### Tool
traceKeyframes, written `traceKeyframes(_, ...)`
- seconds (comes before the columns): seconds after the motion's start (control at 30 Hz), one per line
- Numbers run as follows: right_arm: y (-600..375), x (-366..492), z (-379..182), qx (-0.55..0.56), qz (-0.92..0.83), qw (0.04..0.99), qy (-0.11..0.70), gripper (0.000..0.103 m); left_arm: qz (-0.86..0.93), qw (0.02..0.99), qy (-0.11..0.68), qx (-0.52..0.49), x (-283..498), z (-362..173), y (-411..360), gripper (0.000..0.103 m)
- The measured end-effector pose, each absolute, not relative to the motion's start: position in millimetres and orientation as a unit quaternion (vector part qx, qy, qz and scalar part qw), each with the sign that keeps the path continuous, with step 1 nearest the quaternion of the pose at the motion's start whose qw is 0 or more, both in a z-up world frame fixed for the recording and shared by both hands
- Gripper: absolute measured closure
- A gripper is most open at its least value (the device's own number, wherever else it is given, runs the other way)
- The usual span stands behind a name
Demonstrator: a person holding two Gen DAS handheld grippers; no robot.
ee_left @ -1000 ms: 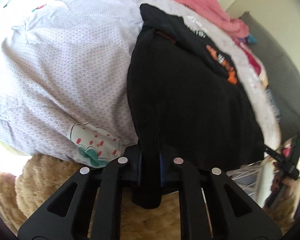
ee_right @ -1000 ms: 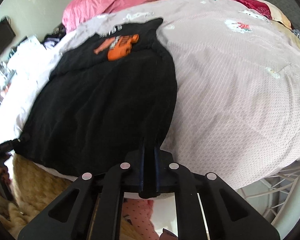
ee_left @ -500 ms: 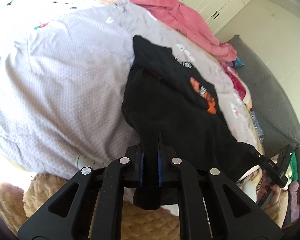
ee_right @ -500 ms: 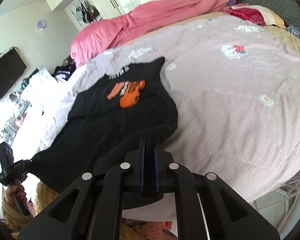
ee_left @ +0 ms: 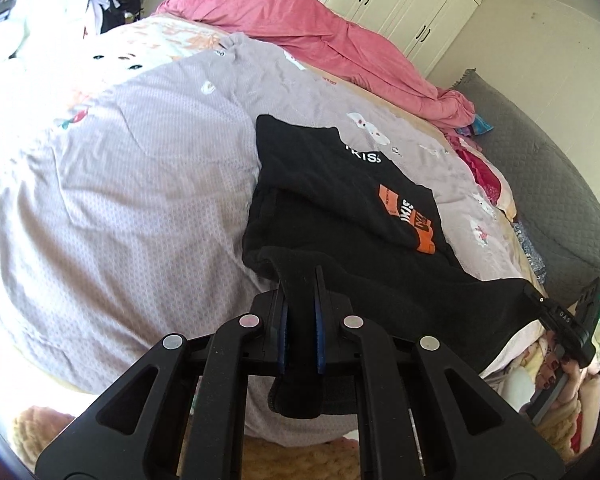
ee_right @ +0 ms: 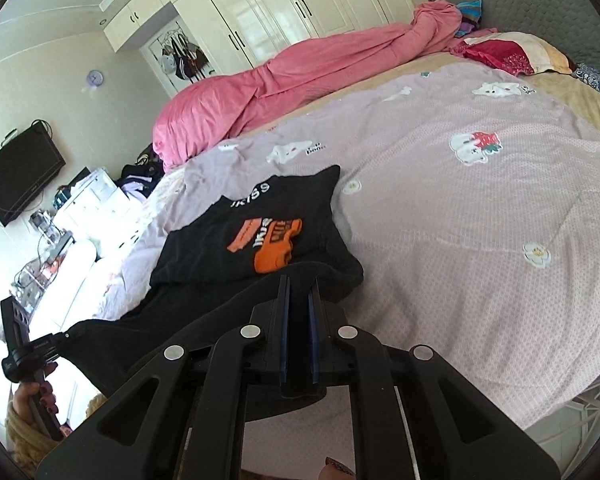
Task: Fold small clothes
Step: 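Lift the hem with both tools and fold it up toward the collar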
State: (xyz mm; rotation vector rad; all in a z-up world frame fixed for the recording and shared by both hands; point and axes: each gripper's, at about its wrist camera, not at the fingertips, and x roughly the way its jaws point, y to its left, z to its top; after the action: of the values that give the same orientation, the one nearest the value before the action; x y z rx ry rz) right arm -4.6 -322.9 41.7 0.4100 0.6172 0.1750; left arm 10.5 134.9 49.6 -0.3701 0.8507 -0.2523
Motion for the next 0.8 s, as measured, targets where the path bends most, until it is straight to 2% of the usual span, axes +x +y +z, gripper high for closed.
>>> traceKeyframes(0.8, -326.2, 53.5, 61.4, 0.181, 0.082, 0.941, 0.273, 0.096, -0.101, 0.902, 0.389, -0.160, 69.6, 70.7, 129.8, 0.099)
